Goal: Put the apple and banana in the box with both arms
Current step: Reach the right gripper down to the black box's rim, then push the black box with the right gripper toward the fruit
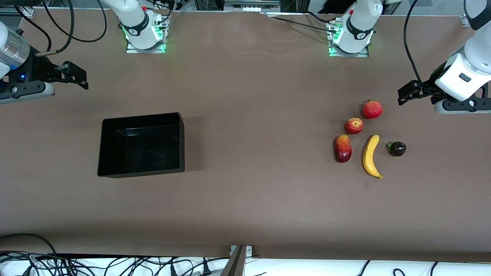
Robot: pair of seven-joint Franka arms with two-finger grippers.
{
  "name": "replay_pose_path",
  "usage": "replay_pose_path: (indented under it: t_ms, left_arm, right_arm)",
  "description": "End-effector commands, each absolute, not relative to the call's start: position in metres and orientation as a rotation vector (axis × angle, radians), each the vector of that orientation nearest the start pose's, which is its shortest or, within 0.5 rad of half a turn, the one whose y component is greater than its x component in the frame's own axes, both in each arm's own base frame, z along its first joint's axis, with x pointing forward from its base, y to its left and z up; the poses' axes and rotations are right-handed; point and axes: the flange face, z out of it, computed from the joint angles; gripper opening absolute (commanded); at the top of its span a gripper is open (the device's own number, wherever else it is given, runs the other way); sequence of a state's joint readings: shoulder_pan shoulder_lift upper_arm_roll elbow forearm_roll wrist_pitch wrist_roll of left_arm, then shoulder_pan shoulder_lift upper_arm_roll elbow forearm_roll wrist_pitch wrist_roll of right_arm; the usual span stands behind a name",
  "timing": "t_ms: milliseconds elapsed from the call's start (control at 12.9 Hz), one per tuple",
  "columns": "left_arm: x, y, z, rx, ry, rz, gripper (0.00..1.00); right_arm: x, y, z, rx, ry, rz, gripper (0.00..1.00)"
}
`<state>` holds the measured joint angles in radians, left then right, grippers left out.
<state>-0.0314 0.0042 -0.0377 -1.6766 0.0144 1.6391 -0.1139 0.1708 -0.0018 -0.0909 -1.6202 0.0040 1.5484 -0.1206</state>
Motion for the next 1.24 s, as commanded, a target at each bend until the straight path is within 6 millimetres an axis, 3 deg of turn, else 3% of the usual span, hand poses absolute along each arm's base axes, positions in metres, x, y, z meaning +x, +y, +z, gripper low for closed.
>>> replay_pose_path:
  t_ms: [0, 232, 387, 696, 1006, 1161]
  left_arm:
    - [0.555, -0.041, 0.584, -3.135, -0.082, 0.048, 1.0]
    - [0.554, -0.047, 0.584, -3.136, -0.065, 0.048, 1.0]
    - [0.555, -0.046, 0.583, -3.136, -0.065, 0.05, 1.0]
    - [0.556, -0.044, 0.581, -3.135, -0.072, 0.052, 1.0]
    - [0.562, -0.036, 0.57, -3.132, -0.096, 0.076, 1.0]
    - [0.563, -0.032, 0.568, -3.132, -0.105, 0.076, 1.0]
  right_arm:
    - [0.546, 0.043, 0.611, -3.123, -0.308, 0.101, 1.0]
    - [0.547, 0.042, 0.607, -3.122, -0.298, 0.115, 1.0]
    - [0.55, 0.038, 0.592, -3.127, -0.267, 0.163, 1.0]
    - [0.581, 0.034, 0.477, -3.141, -0.187, 0.207, 1.0]
    - [0.606, -0.002, 0.344, -3.167, -0.148, 0.175, 1.0]
    - [0.612, -0.021, 0.29, -3.172, -0.145, 0.129, 1.0]
